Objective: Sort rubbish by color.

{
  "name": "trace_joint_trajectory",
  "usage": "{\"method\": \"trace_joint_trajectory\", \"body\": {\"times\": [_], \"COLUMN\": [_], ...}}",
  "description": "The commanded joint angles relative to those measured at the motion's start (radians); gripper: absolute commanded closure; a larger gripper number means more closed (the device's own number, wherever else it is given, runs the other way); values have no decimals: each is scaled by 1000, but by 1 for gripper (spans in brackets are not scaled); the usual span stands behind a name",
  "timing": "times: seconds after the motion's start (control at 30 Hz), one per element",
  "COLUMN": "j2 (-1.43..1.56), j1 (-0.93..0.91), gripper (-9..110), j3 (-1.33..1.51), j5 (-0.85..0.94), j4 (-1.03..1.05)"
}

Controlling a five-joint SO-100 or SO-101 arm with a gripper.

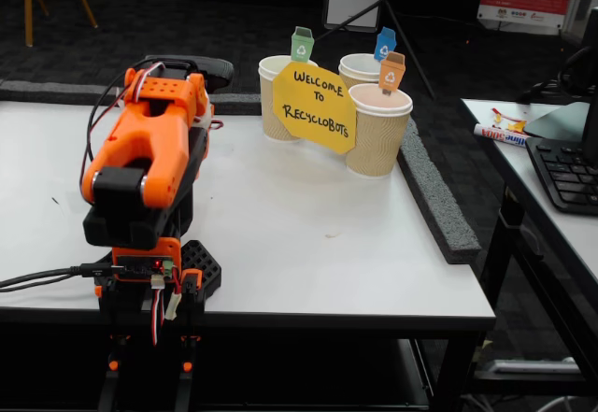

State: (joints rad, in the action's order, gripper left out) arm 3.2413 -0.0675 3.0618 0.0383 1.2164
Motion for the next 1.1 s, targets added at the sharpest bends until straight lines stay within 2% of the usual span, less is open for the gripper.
{"method": "trace_joint_trajectory", "body": {"times": [0.0, 1.07], "j2": [46, 46], "j1": [3, -2], "gripper": [101, 101], "j3": [-46, -46], "j5": [9, 9], "j4": [2, 2]}}
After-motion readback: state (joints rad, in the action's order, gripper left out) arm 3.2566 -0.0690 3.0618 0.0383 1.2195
